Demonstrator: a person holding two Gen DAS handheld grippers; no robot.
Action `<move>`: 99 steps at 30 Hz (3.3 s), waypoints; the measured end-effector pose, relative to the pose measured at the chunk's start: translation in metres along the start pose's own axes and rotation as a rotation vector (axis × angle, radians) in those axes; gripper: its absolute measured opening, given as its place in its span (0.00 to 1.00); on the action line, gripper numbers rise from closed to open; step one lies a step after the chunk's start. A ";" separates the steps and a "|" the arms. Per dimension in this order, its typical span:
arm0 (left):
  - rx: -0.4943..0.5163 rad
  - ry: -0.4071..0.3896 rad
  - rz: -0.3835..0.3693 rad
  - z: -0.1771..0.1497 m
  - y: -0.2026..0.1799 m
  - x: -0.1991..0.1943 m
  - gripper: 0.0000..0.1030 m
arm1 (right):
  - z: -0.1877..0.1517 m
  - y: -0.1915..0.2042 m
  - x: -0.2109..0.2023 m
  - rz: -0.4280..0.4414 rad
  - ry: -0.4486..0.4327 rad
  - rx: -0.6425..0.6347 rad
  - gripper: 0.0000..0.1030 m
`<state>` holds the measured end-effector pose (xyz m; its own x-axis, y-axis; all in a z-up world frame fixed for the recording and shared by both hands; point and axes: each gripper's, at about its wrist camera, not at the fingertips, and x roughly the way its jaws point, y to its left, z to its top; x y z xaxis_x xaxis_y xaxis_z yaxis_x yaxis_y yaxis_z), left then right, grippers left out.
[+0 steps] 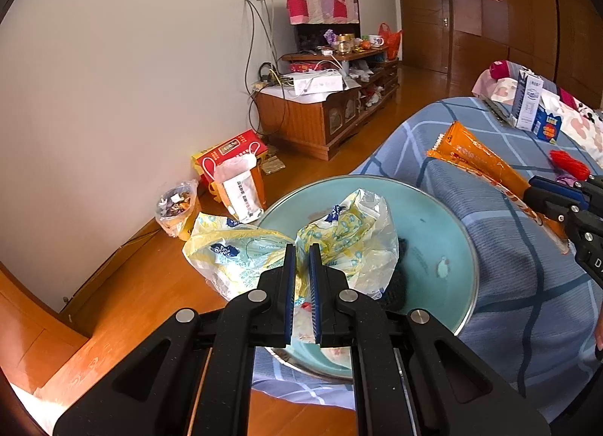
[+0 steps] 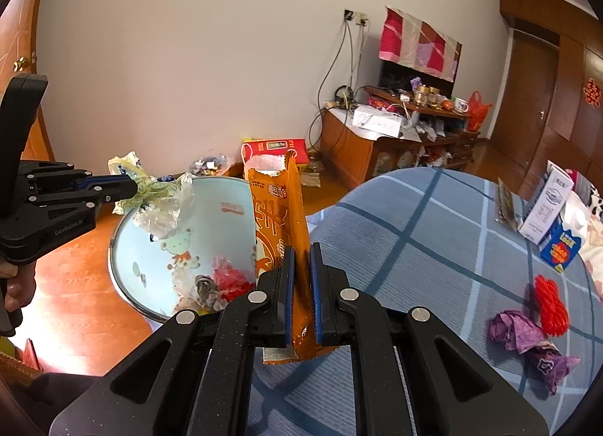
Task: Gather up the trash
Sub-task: 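Open the right gripper over the blue bin while the left gripper releases the yellow-white bag into it, then grasp the purple wrapper with the right gripper while the left gripper moves toward the red mesh net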
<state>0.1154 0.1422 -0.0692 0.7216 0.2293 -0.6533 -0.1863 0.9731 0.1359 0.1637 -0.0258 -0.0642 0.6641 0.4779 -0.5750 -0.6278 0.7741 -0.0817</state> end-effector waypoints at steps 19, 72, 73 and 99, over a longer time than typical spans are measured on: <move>-0.024 -0.005 0.025 -0.005 0.010 -0.003 0.07 | 0.010 0.020 0.010 0.028 0.001 -0.044 0.09; -0.002 0.007 -0.027 -0.012 -0.021 -0.001 0.65 | 0.001 0.006 0.004 -0.006 0.015 -0.011 0.51; 0.006 0.011 -0.031 -0.013 -0.025 0.001 0.65 | -0.001 -0.001 0.000 -0.020 0.013 -0.002 0.52; 0.049 0.018 -0.047 0.011 -0.097 0.045 0.75 | -0.109 -0.230 -0.061 -0.318 0.205 0.378 0.60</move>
<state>0.1733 0.0582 -0.1043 0.7165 0.1830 -0.6732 -0.1187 0.9829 0.1408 0.2238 -0.2778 -0.0990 0.6809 0.1333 -0.7202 -0.1934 0.9811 -0.0013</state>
